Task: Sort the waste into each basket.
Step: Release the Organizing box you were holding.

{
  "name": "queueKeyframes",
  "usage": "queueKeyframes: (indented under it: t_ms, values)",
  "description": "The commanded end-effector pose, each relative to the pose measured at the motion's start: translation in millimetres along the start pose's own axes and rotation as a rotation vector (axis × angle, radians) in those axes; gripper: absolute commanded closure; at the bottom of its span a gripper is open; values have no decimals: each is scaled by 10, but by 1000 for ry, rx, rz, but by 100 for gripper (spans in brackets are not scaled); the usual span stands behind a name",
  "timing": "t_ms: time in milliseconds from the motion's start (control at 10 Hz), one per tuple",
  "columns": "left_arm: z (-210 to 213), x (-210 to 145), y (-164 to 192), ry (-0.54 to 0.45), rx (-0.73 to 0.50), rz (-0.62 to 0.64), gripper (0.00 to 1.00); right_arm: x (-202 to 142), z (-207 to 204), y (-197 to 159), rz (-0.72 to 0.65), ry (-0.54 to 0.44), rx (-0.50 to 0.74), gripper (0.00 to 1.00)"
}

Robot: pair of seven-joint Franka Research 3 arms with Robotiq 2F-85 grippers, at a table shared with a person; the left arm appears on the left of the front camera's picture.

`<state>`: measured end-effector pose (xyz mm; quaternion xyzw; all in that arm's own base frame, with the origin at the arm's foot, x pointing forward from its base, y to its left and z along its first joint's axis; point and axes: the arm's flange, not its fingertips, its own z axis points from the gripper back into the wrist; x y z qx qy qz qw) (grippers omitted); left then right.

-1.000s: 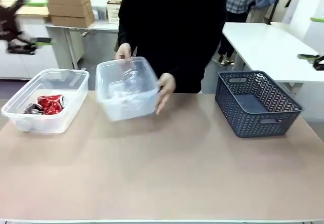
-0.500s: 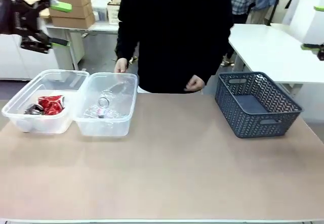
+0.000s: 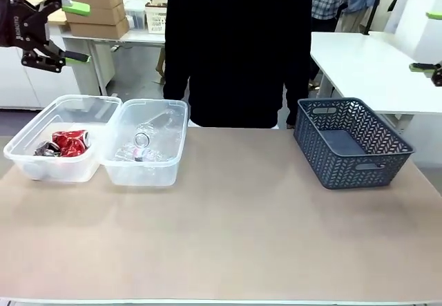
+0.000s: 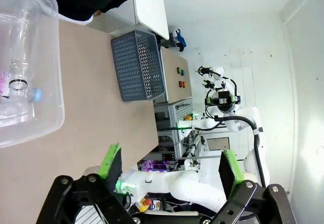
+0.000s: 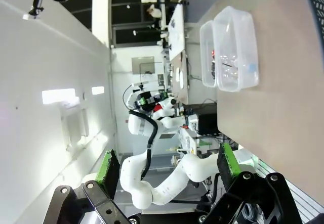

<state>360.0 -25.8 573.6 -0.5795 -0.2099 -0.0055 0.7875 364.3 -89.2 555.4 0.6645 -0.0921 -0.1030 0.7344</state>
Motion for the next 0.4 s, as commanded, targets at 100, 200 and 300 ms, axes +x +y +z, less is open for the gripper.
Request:
queueKeyframes:
  t_ms: [100, 200, 300]
  values:
    - [19, -17, -4, 11, -1, 4, 0, -17, -4, -9, 19, 5, 5, 0]
    - [19, -17, -4, 11, -1, 4, 0, -17, -4, -9, 19, 5, 5, 0]
    - [19, -17, -4, 11, -1, 4, 0, -17, -4, -9, 19, 5, 5, 0]
